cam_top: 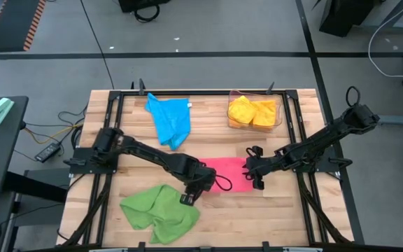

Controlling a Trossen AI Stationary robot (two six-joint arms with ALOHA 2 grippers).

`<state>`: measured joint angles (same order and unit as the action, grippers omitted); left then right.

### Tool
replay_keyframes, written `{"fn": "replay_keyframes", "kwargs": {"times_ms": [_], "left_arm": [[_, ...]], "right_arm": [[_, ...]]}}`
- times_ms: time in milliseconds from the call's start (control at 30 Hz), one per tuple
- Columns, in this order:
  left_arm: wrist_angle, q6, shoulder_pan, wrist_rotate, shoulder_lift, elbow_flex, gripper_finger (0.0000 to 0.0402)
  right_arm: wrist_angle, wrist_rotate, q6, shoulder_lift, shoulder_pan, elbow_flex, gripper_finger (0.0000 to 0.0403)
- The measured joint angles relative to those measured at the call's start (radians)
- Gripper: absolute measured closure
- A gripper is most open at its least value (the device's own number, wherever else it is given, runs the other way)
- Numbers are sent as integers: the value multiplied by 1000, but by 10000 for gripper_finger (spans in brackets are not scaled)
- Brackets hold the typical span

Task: Fold microfiber towels
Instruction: Fold the pink microfiber cloth

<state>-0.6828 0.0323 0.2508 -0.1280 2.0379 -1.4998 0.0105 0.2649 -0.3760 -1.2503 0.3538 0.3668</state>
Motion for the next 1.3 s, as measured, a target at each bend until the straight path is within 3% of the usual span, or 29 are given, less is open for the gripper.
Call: {"fn": "replay_keyframes", "kwargs": {"times_ms": [467,667,833,933,1067,1300], "left_arm": [[4,0,-49,63,34,79,354],[-35,47,-76,217,29,81,366],[-85,149,-99,496,32,87,379],[-77,194,-113,605,33,86,386],[-78,223,-117,593,-1,87,389],[-67,206,-87,576,-88,85,375]], "right_arm": [[10,64,2,0,0,0,260],[24,167,-47,0,-1,0,260],[37,200,-93,0,0,0,260],[43,199,-96,0,0,0,260],[50,171,-92,0,3,0,260],[55,100,49,-3,-9,0,260]]}}
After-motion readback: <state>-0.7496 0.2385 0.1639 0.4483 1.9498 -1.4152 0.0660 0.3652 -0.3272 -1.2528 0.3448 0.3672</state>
